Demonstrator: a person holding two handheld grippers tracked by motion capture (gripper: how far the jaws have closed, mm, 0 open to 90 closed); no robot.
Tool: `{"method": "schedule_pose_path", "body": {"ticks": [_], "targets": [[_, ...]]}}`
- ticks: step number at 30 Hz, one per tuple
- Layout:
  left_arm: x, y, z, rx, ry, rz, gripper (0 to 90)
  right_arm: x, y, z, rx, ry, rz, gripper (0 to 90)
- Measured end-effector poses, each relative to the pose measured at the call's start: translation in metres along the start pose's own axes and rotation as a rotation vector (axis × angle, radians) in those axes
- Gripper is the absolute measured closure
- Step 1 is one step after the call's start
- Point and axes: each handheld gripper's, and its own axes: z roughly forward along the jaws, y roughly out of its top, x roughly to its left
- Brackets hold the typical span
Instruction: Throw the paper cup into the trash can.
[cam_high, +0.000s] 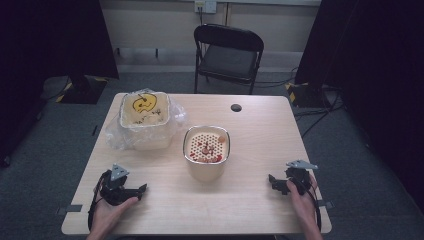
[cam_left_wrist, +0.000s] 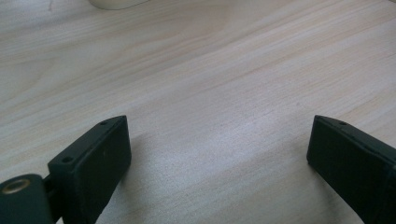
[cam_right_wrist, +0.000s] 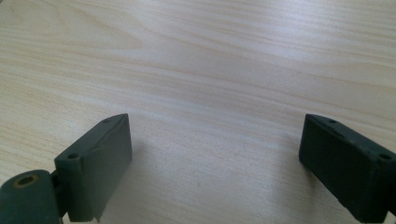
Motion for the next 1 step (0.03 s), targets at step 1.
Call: {"method": "schedule_pose_path", "body": {"ticks": [1], "targets": [[-0.0001, 0.0002, 0.0002, 0.000, -0.001, -0.003, 5.6, 0.0000, 0.0000, 0.0000, 0.000, 0.000, 0.000, 8.6]]}}
